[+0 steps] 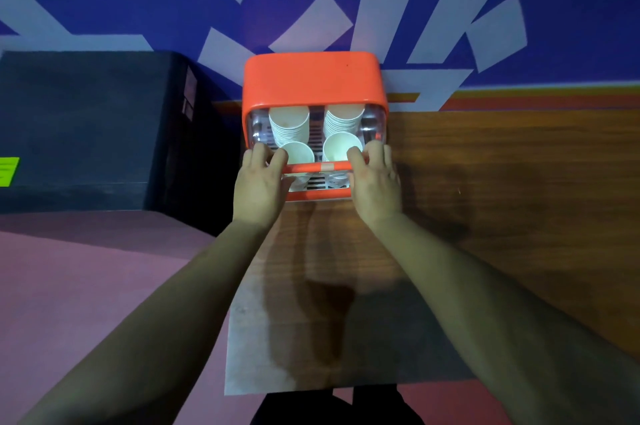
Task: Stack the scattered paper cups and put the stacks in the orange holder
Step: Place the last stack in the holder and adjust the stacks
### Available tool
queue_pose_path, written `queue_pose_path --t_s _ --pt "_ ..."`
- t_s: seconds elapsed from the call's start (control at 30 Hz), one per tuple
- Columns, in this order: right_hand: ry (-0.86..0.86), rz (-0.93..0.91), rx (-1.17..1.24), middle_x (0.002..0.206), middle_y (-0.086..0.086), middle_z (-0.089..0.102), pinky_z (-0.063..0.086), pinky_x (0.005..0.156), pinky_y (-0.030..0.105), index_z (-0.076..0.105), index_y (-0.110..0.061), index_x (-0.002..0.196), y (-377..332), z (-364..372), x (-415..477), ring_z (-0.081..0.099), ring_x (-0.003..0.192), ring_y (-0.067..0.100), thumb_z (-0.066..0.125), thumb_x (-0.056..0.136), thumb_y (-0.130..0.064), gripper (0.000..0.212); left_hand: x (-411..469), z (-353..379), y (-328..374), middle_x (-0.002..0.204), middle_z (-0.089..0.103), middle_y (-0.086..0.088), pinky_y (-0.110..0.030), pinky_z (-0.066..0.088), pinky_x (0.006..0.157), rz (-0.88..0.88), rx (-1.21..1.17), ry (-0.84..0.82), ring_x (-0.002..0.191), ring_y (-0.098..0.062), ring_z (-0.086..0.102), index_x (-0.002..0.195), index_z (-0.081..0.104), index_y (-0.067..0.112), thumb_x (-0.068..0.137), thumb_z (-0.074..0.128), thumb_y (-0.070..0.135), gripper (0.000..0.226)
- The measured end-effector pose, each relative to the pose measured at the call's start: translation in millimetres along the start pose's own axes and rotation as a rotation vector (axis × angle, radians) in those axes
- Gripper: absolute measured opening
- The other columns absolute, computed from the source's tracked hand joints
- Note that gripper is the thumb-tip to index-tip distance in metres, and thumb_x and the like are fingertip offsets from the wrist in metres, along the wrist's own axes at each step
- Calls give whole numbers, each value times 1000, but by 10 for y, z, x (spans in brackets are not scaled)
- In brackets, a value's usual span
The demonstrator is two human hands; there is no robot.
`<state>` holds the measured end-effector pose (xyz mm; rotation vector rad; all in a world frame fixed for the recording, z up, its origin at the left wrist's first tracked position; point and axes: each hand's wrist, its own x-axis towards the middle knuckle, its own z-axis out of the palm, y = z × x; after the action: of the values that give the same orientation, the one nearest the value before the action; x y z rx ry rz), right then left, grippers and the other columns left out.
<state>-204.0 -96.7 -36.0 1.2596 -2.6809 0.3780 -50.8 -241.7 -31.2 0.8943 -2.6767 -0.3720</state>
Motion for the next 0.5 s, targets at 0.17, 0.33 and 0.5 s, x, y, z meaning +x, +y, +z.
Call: queue_pose_path --t_s 0.17,0.33,0.5 --pt "-40 13 22 104 6 51 53 82 37 59 -18 108 10 70 -202 51 99 26 75 80 -15 32 -227 138 -94 103 50 -14 -41 45 66 33 9 -13 87 -31 47 104 57 5 72 79 8 39" --pt "-29 -8 113 108 6 50 56 78 37 60 -16 106 20 35 -266 52 101 24 66 89 -21 19 -316 142 -74 110 51 -12 -41 51 66 -6 -59 -6 95 -30 50 103 56 5 80 72 2 28" --pt "9 -2 116 95 10 48 54 61 40 60 -14 98 15 73 -178 52 89 27 68 80 -4 21 -202 134 -32 101 49 -14 -40 48 53 1 -72 23 88 -34 53 92 51 5 90 67 11 17"
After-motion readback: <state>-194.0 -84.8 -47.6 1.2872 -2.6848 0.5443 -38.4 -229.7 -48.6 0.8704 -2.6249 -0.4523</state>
